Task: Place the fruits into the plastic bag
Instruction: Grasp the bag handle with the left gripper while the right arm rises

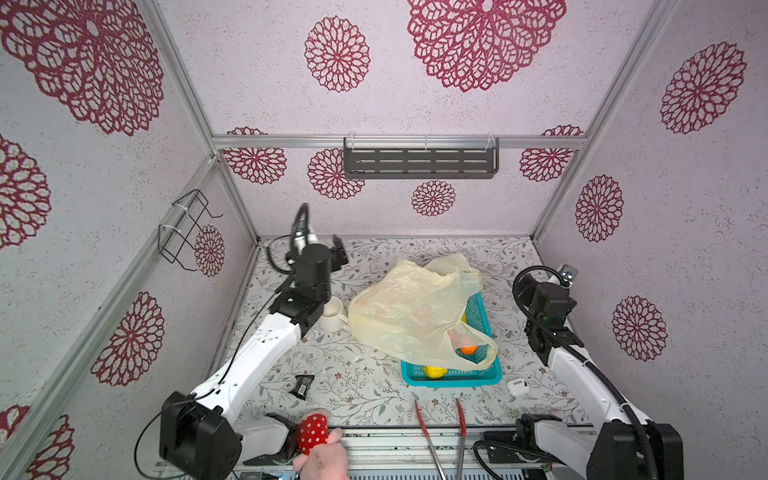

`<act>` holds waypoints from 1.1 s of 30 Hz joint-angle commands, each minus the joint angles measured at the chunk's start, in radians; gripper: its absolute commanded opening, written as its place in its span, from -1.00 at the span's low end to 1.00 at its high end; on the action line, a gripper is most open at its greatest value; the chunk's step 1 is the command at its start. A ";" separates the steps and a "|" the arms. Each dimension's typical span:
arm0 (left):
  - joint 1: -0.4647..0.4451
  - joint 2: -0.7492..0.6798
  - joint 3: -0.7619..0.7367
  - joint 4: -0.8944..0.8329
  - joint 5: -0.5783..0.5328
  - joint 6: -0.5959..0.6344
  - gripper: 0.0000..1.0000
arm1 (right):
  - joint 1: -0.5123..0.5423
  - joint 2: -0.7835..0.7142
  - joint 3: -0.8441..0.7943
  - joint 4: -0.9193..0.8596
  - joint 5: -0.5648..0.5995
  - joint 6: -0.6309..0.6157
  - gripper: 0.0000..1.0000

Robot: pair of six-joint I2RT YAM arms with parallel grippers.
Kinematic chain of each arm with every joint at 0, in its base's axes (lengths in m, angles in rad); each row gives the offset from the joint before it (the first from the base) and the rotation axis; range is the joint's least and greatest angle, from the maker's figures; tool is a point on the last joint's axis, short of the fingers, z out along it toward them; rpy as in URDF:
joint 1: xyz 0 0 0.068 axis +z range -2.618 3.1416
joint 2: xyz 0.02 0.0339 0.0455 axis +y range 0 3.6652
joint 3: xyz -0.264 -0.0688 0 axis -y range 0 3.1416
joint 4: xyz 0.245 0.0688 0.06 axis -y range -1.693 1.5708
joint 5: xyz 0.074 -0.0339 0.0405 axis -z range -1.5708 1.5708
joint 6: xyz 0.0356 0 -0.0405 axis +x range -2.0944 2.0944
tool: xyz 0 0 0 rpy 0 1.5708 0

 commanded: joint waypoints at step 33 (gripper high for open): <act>-0.624 0.941 1.024 -0.905 -0.153 0.353 0.96 | 0.000 0.120 0.293 -0.401 -0.381 0.119 0.98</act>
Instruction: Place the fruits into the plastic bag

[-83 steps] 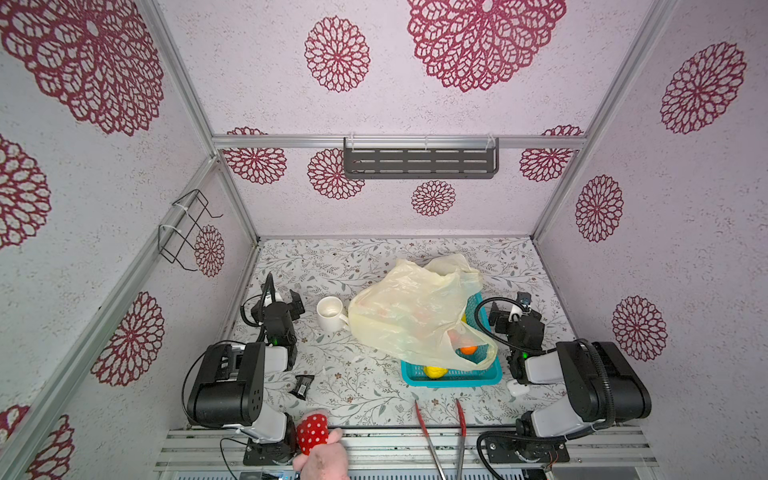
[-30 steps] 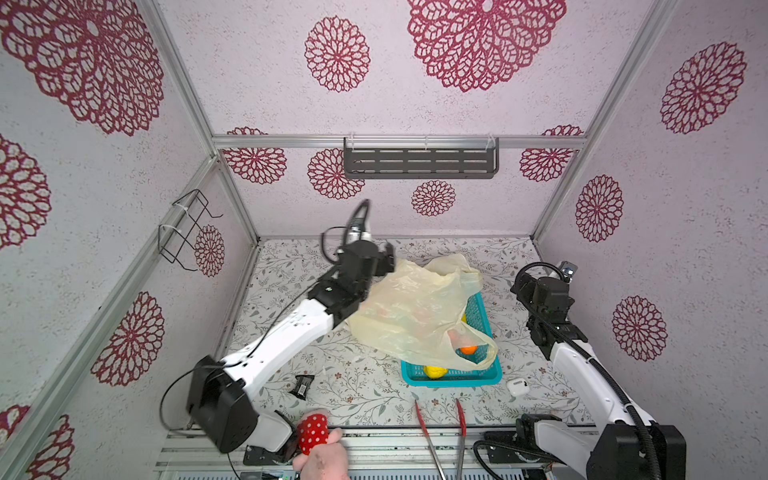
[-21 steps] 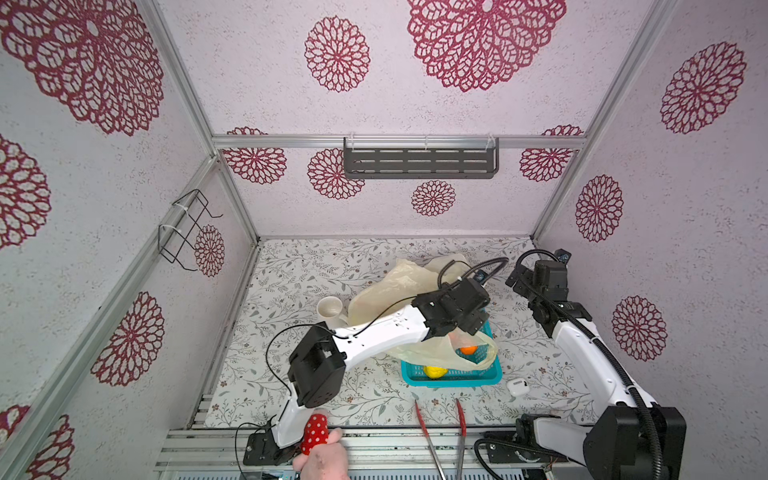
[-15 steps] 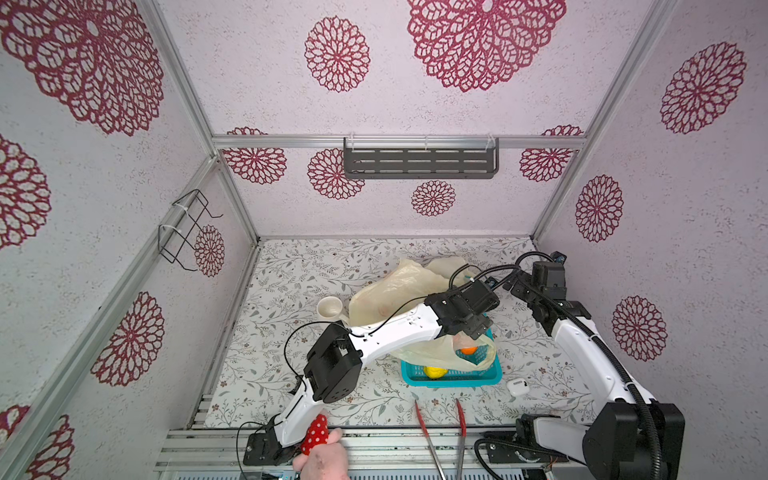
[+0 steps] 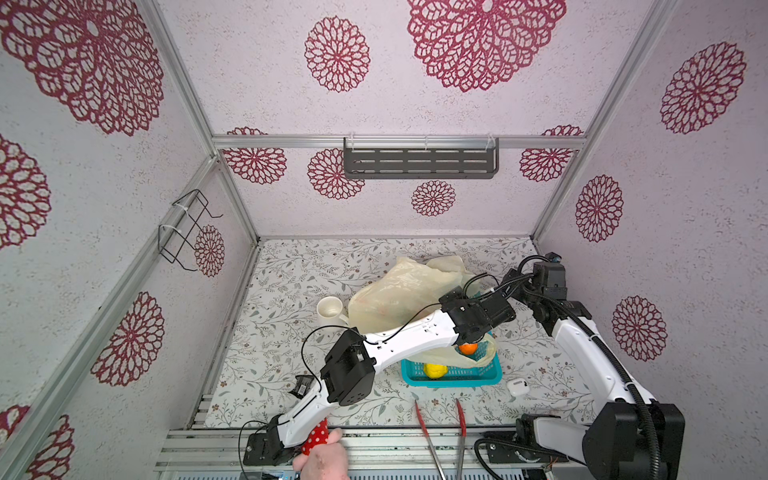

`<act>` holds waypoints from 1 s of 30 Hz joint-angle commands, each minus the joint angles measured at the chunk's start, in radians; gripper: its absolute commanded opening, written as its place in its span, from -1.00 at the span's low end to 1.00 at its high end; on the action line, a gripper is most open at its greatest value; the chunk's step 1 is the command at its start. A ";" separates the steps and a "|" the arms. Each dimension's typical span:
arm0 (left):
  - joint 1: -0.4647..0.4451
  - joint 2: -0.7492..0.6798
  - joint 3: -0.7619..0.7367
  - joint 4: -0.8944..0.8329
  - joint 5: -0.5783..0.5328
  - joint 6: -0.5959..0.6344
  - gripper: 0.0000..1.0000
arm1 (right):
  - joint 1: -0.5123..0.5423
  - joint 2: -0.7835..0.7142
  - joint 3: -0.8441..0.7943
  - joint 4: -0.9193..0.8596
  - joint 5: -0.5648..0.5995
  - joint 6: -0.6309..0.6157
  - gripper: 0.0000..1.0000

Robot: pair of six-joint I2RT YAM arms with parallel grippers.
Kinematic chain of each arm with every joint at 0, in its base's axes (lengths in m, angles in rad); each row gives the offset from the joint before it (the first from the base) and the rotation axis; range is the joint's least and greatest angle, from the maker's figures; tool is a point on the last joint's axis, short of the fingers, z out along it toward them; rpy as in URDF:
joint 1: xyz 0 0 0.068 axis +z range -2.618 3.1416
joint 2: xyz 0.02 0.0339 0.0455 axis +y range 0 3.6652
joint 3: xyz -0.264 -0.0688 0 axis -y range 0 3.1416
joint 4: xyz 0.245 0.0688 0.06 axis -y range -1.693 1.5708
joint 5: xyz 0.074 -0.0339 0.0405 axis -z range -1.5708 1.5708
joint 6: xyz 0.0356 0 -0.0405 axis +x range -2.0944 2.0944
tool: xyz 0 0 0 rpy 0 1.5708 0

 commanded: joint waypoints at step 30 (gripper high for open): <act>0.271 -0.595 -0.636 0.486 0.506 -0.349 -1.00 | 0.083 -0.005 0.079 0.044 -0.135 -0.072 0.97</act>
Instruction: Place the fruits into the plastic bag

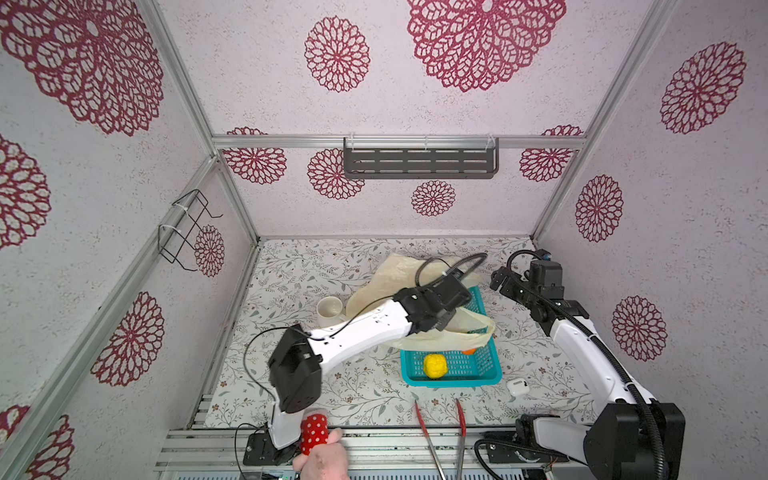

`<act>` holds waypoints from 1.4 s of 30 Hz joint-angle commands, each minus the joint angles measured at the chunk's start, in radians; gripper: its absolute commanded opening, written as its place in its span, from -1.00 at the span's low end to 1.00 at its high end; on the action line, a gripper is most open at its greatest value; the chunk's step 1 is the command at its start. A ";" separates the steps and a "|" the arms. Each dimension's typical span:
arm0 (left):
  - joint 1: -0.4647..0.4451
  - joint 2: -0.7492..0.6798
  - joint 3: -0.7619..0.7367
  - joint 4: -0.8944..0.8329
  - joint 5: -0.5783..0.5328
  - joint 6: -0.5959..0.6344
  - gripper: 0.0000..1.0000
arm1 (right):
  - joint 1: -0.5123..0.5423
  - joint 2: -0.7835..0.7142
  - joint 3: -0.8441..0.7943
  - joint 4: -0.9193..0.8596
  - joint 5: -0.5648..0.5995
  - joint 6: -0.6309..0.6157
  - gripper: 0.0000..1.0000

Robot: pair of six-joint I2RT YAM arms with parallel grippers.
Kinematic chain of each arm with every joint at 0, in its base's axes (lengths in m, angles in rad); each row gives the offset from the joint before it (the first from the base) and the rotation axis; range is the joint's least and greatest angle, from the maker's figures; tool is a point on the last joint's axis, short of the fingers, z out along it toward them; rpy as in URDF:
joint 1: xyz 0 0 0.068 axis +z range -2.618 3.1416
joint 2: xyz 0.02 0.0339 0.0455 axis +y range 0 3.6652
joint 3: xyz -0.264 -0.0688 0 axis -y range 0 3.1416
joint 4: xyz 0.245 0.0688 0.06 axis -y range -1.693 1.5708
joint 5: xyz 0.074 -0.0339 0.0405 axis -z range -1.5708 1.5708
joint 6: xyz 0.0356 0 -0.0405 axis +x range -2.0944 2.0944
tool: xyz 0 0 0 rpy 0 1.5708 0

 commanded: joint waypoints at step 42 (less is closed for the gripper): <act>0.258 -0.465 -0.663 0.863 0.308 -0.308 -1.00 | 0.317 0.048 0.034 0.130 -0.029 -0.071 0.87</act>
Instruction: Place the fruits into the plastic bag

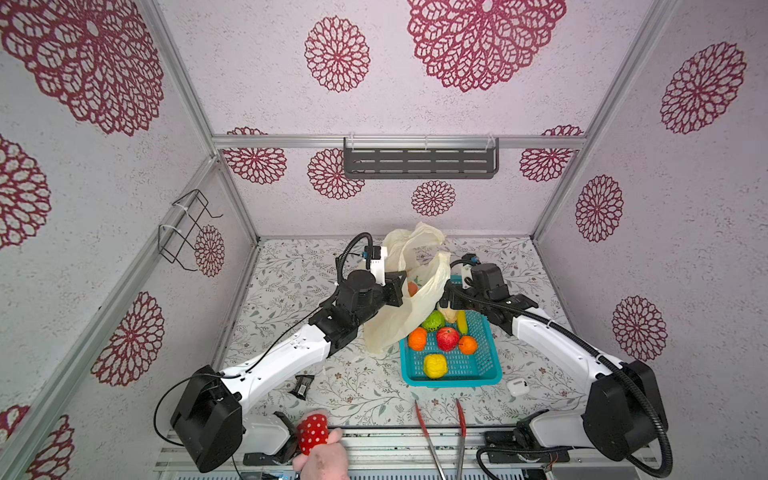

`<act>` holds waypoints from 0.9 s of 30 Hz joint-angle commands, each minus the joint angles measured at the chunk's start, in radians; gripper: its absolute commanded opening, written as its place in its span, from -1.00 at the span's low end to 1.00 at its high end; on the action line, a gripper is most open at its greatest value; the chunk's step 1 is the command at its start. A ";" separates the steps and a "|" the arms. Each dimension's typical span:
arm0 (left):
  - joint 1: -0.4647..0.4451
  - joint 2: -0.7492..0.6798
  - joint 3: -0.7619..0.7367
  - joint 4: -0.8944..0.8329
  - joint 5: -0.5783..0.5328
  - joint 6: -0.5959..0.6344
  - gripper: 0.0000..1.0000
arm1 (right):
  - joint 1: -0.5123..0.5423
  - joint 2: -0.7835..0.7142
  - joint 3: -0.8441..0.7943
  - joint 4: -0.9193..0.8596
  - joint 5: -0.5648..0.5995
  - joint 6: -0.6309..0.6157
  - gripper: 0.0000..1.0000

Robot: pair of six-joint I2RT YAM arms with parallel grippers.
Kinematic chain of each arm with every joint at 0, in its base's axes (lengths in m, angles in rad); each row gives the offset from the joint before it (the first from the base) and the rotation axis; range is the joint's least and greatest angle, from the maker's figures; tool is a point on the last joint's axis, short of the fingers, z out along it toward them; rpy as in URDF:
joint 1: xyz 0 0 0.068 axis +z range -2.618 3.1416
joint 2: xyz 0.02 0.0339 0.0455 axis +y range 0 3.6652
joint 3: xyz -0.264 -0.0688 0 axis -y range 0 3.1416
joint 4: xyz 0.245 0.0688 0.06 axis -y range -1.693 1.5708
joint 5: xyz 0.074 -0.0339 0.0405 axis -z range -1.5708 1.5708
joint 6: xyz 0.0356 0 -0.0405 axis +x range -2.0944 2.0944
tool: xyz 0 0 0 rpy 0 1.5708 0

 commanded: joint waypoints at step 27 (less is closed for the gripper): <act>0.006 -0.105 -0.132 0.217 -0.211 0.012 -1.00 | -0.004 0.071 0.027 0.027 -0.068 0.098 0.86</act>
